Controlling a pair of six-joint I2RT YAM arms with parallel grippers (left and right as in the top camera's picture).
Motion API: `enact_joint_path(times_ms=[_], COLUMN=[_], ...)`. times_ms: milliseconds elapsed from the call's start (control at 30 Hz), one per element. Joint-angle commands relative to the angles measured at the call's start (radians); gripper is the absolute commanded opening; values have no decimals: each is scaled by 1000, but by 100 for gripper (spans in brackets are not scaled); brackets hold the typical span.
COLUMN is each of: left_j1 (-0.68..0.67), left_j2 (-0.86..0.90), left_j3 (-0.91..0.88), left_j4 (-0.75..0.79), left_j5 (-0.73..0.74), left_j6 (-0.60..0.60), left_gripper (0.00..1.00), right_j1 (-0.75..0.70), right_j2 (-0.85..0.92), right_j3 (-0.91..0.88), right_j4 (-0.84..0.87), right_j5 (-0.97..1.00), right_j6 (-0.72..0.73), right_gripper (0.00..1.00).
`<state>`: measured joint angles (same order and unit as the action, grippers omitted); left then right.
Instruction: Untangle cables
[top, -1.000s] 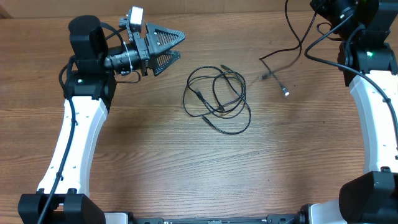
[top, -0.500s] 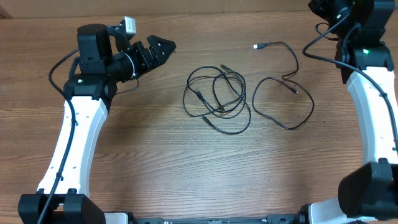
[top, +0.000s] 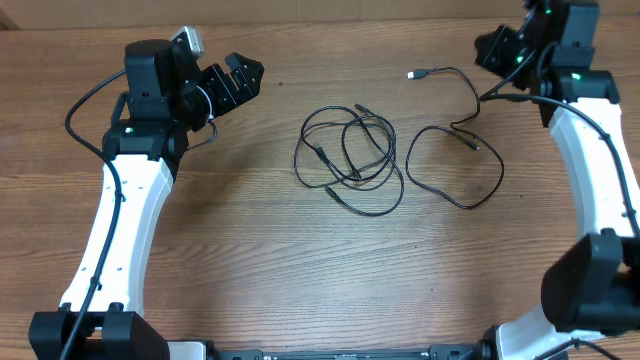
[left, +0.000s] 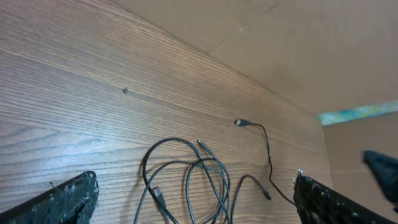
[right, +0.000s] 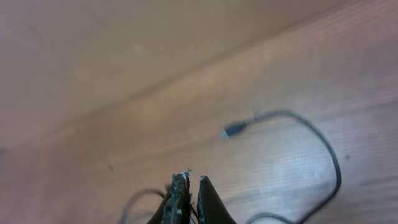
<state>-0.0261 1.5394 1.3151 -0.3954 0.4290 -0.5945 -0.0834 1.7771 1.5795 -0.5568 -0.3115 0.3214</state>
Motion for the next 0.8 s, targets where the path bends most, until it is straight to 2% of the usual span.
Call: enact_joint_path(times_ms=[0,133,267,367,467,567,600,767], left_j1=[0,0,0,0,0,0,0,0], left_j2=[-2,-2,-2,-2,-2,-2,-2,-2], left_j3=[5,5,5,5,5,5,5,5], left_j4=[2,2,2,2,2,2,2,2], left_j5=[-21,-21,-21,-21,-21,-21,-21,-21], left_j6=[23,23,23,23,23,23,23,23], left_gripper=[100,100,100,100,100,100,100,100], right_j1=[5,10,24,39,47,43,39,15], right_j2=[72,121,171,199,202,198,195,171], right_j3=[10,10,10,10,11,13,13,31], right_j4=[-47,-94,-145,-180,-189,-212,-232,-372], right_j5=[-43,-95,-91,-94,-90,-60,-25,196], right_j6=[-68,-69,-94,-134,-180,-236,-246,-249], right_gripper=[4,5,14,15,30,60,66,75])
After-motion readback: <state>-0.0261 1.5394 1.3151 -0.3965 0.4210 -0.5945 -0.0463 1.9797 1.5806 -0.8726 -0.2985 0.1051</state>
